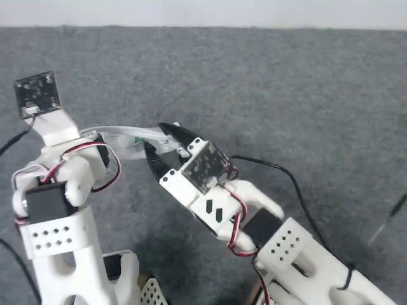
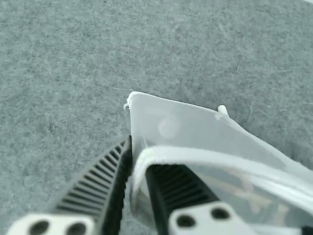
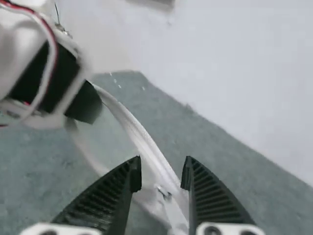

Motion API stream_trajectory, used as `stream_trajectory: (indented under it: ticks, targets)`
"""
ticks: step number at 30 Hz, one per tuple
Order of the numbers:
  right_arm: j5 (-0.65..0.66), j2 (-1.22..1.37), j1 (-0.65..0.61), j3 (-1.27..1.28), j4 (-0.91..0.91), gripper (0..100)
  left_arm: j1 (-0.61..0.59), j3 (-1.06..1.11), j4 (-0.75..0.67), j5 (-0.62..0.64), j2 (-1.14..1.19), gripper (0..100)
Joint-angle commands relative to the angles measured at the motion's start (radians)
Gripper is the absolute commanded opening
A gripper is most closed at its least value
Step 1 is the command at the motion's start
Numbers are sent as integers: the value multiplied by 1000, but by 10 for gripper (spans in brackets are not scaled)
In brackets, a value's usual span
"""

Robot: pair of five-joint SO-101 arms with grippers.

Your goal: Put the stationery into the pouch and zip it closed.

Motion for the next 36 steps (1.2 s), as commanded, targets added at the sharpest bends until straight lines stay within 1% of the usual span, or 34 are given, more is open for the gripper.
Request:
stream_trajectory:
  ticks: [1,5,10,18,20,24,31,36]
  targets:
    - [8,-53,58,-133,179,130,-32,-67,-34,18,5,9]
    - [5,-54,85,-222,381,134,-86,-68,-48,18,8,9]
    - [-61,-51,94,-325,591,134,-152,-68,-48,18,8,9]
    - [-63,-42,96,-353,788,134,-230,-68,-48,18,8,9]
    - [-81,-33,96,-353,831,134,-252,-68,-48,18,8,9]
    - [-181,67,96,-353,894,134,-272,-68,-44,18,8,9]
    - [-384,288,101,-353,911,135,-273,-64,-44,18,6,9]
    - [-491,401,196,-361,901,135,-273,-64,-44,17,6,9]
